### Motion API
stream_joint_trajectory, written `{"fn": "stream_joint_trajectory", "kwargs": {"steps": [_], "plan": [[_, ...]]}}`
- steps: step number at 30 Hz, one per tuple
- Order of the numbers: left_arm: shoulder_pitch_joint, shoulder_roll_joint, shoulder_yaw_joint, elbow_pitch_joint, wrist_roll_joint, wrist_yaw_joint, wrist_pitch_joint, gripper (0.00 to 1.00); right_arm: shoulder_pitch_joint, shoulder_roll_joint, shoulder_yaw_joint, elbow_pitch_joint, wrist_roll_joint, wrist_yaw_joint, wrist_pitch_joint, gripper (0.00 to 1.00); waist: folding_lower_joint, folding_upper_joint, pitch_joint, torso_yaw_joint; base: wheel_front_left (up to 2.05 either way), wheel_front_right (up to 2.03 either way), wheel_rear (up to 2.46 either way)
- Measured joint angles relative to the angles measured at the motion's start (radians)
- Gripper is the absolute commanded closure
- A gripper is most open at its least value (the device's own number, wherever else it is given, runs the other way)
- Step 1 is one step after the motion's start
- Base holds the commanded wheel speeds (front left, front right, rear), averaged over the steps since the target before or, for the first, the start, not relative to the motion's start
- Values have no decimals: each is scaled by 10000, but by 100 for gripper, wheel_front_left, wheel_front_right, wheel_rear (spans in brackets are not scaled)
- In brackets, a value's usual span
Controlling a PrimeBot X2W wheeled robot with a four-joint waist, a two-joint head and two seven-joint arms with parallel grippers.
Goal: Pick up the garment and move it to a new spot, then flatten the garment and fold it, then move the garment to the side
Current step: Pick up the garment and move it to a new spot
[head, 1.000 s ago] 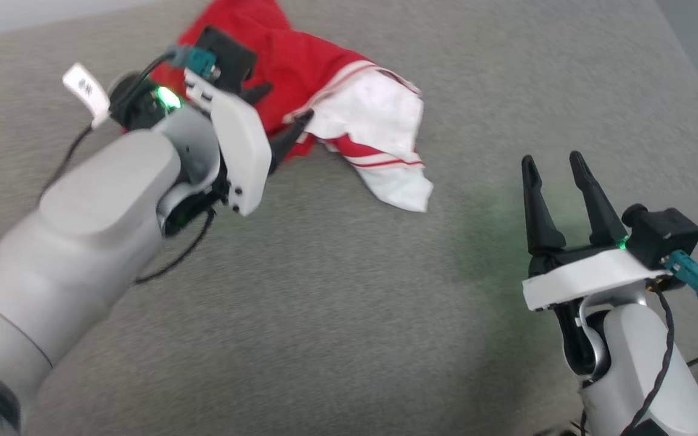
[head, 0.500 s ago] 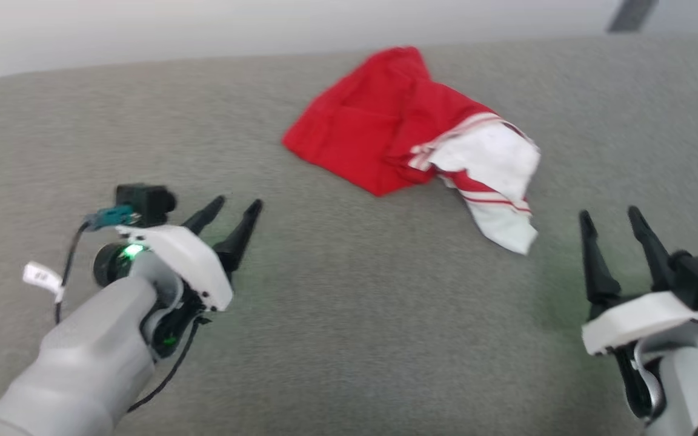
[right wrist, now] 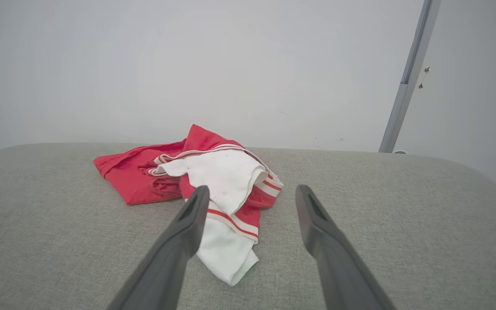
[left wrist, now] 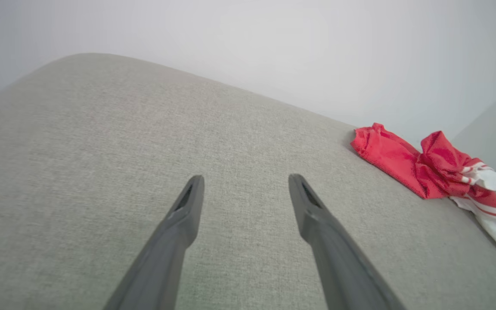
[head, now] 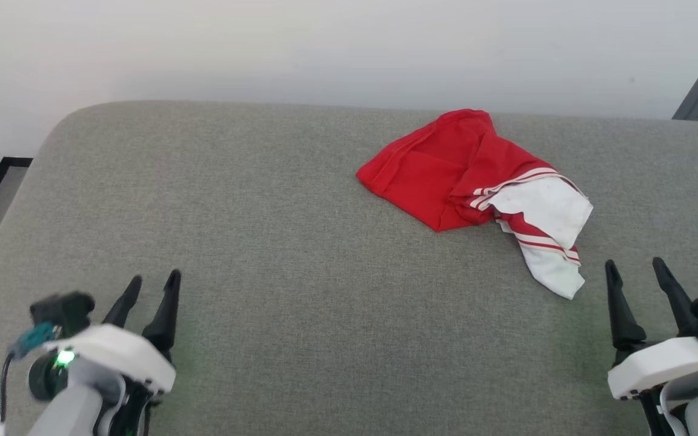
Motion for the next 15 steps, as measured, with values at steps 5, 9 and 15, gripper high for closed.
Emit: {"fn": "stream_joint_trajectory", "kwargs": {"steps": [5, 9, 15], "plan": [[1267, -562, 1743, -686, 1381, 42, 2, 0, 92, -92, -199, -31, 0, 0, 0, 0, 0, 0, -62, -39, 0, 0, 0], [2013, -991, 2830, -1432, 2558, 42, 2, 0, 220, -198, -326, -71, 2, 0, 0, 0, 0, 0, -125, -106, 0, 0, 0], [3039, -1647, 4042, -2847, 4303, -2, 0, 0, 264, -215, -439, -217, 13, 0, 0, 0, 0, 0, -182, -251, 0, 0, 0]]}}
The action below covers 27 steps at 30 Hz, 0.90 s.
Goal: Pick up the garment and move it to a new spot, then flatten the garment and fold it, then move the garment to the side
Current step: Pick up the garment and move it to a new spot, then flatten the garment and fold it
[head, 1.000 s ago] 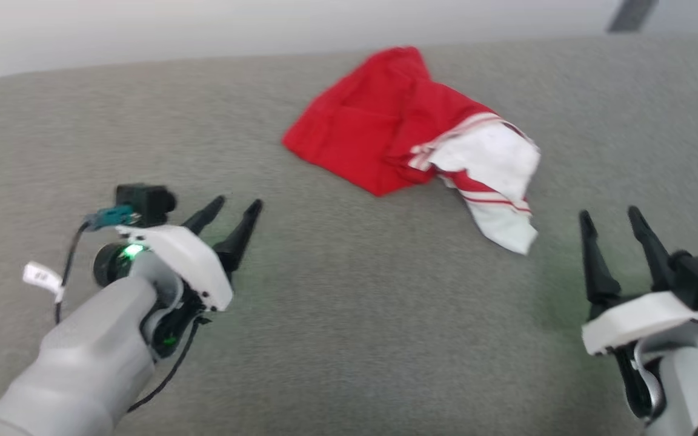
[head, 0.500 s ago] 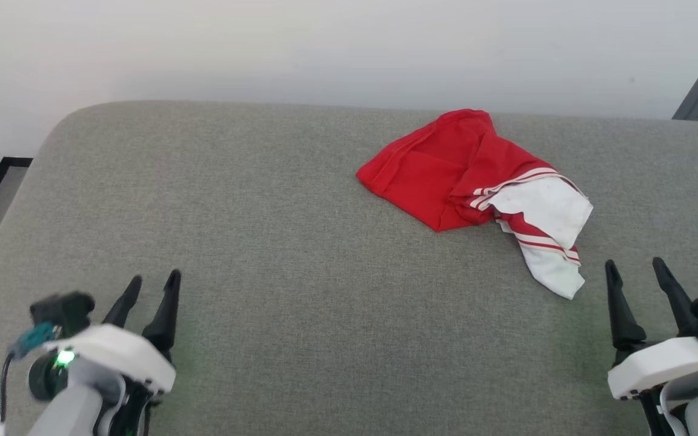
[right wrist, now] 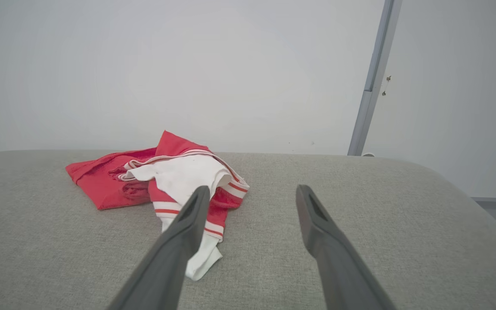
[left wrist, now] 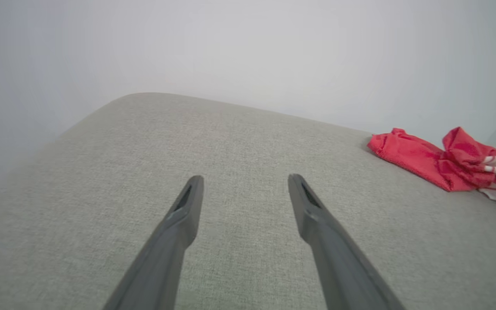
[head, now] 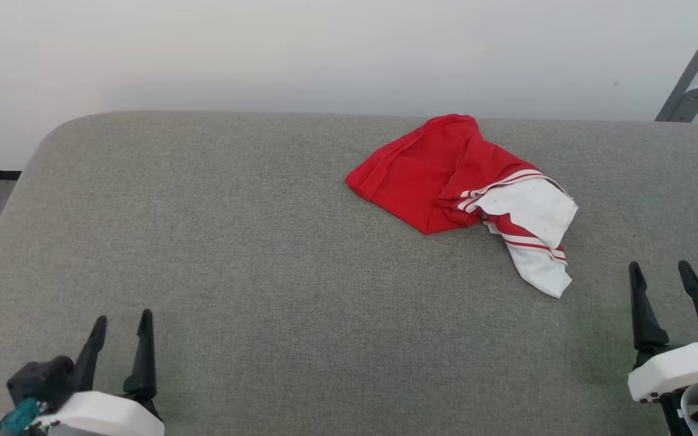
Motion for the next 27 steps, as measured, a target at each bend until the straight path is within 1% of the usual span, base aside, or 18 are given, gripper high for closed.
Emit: {"fn": "stream_joint_trajectory", "kwargs": {"steps": [5, 8, 9, 13, 18, 27], "plan": [[438, -414, 614, -863, 1336, -15, 0, 0, 3, 130, -21, -219, -4, 0, 0, 0, 0, 0, -45, -52, 0, 0, 0], [636, -698, 1028, -1379, 1789, -36, 0, 0, 6, 207, 36, -349, -15, 0, 0, 0, 0, 0, -70, -106, 0, 0, 0], [680, -721, 1120, -1576, 2079, -44, 2, 0, 5, 211, 59, -412, -15, 0, 0, 0, 0, 0, -74, -121, 0, 0, 0], [876, -934, 1348, -2161, 2615, -48, 0, 0, 4, 209, 107, -527, -13, 0, 0, 0, 0, 0, -83, -165, 0, 0, 0], [1056, -1131, 1442, -2219, 2692, -59, 0, 0, 6, 209, 144, -499, -12, 0, 0, 0, 0, 0, -17, -173, 0, 0, 0], [1054, -1220, 1404, -2194, 2717, -61, 2, 0, -55, 219, 232, -430, -13, 0, 2, 0, 0, 0, 149, -138, 0, 0, 0]]}}
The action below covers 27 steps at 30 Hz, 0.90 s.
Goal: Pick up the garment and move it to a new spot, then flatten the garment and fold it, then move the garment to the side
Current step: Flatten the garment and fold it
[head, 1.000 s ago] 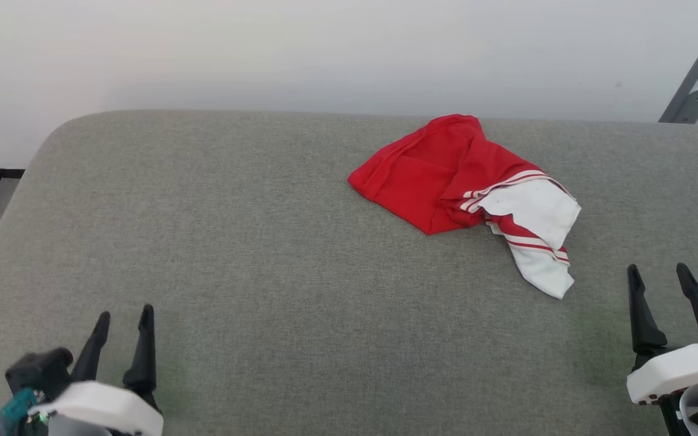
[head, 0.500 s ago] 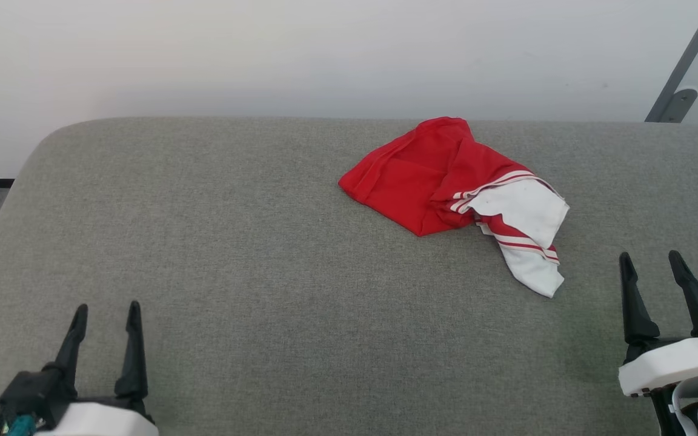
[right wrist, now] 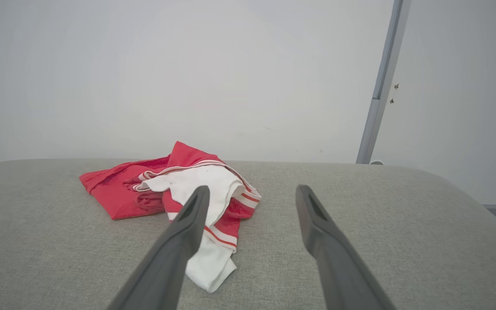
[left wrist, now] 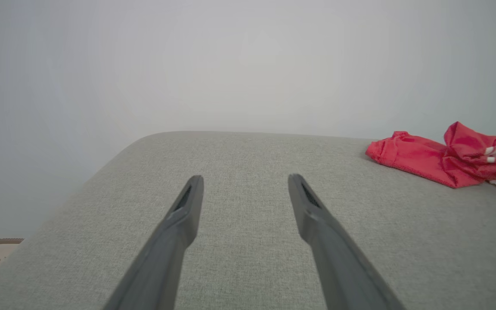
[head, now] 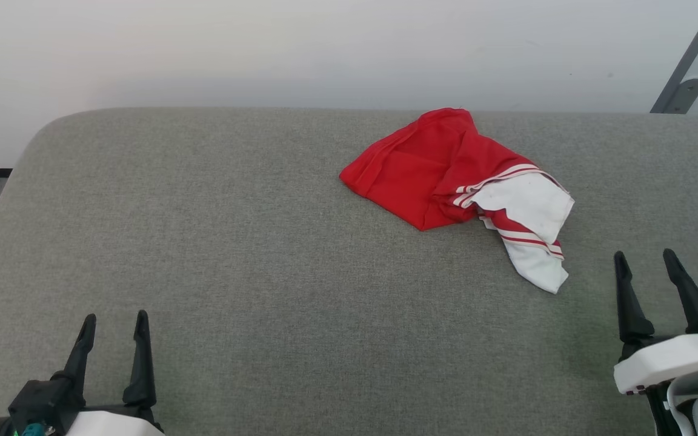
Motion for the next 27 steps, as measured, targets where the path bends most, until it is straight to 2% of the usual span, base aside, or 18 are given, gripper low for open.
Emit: {"fn": "stream_joint_trajectory", "kwargs": {"steps": [4, 7, 10, 14, 19, 22, 27], "plan": [[-16, -38, -52, -8, 12, -15, -2, 0, -182, -153, 201, 119, 12, 0, 355, 0, 0, 0, 87, 45, 0, 0, 0], [-139, -148, -38, -100, 59, -15, -2, 0, -446, -518, 560, 219, 65, 0, 1120, 0, 0, 0, 284, 97, 0, 0, 0], [-336, -341, -107, -207, 71, -17, -2, 0, -845, -1083, 1202, 263, 234, 0, 2512, 0, 0, 0, 516, 188, 0, 0, 0], [-591, -529, -207, -176, 36, -15, -2, 0, -1471, -2188, 2322, 79, 646, 0, 4815, 0, 0, 0, 908, 337, 0, 0, 0], [-920, -688, -426, -23, -71, -17, 0, 0, -2092, -3325, 3551, -502, 1722, 2, 7649, 0, 0, 0, 1462, 557, 0, 0, 0], [-1133, -744, -558, 27, -153, -17, -2, 0, -2458, -3841, 3647, -769, 2140, 0, 8721, 0, 0, 0, 1790, 719, 0, 0, 0], [-1410, -765, -731, 123, -391, -15, 0, 0, -2724, -3983, 3678, -1030, 2702, 0, 9781, 0, 0, 0, 2295, 999, 0, 0, 0]]}}
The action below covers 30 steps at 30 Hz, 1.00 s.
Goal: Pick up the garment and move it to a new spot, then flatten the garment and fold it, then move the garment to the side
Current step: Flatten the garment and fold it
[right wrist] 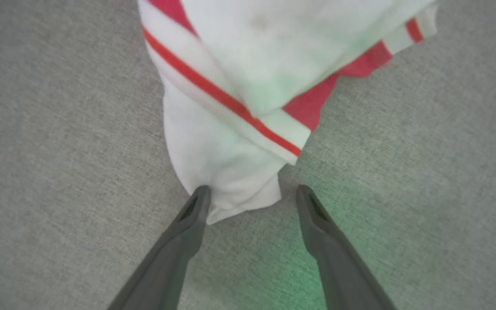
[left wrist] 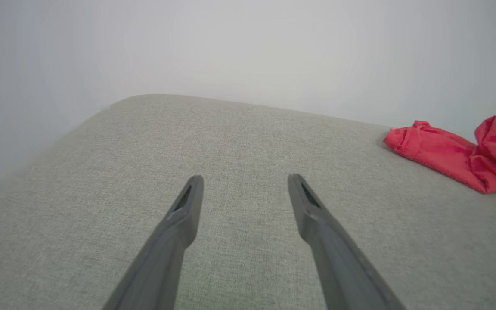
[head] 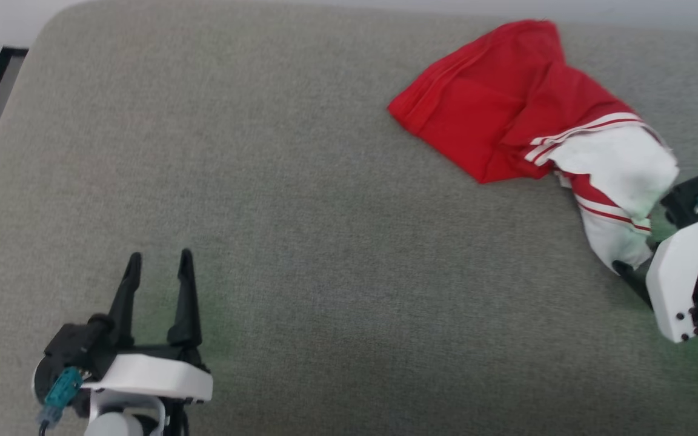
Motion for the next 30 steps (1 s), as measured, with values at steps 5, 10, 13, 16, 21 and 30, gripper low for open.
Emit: {"fn": "stream_joint_trajectory", "kwargs": {"steps": [5, 10, 13, 16, 21, 30], "plan": [[-309, -17, -171, 77, -267, -2, -2, 0, -159, -219, 46, -153, 305, 0, 489, 1, 1, 0, 414, 231, 0, 0, 0], [-471, -17, -253, 138, -403, 0, 0, 0, -281, -153, 2, -155, 470, 2, 460, 100, 0, 0, 616, 298, 0, 0, 0], [-473, -17, -284, 174, -408, -2, 0, 0, -228, 58, -313, -71, 476, 42, 107, 100, 0, 0, 640, 185, 0, 0, 0], [-479, -21, -236, 203, -374, -2, 0, 0, 11, 272, -1346, 8, 410, 33, -495, 100, 0, 0, 628, -41, 0, 0, 0], [-492, -25, -257, 188, -249, 0, 0, 0, 662, 359, -2857, -17, 395, 27, -826, 100, 0, 0, 609, -443, 0, 0, 0], [-682, 23, -495, 81, -61, -2, 0, 0, 1718, 560, -5179, -113, 146, 25, -1012, 100, 0, 0, 716, -1017, 0, 0, 0]]}}
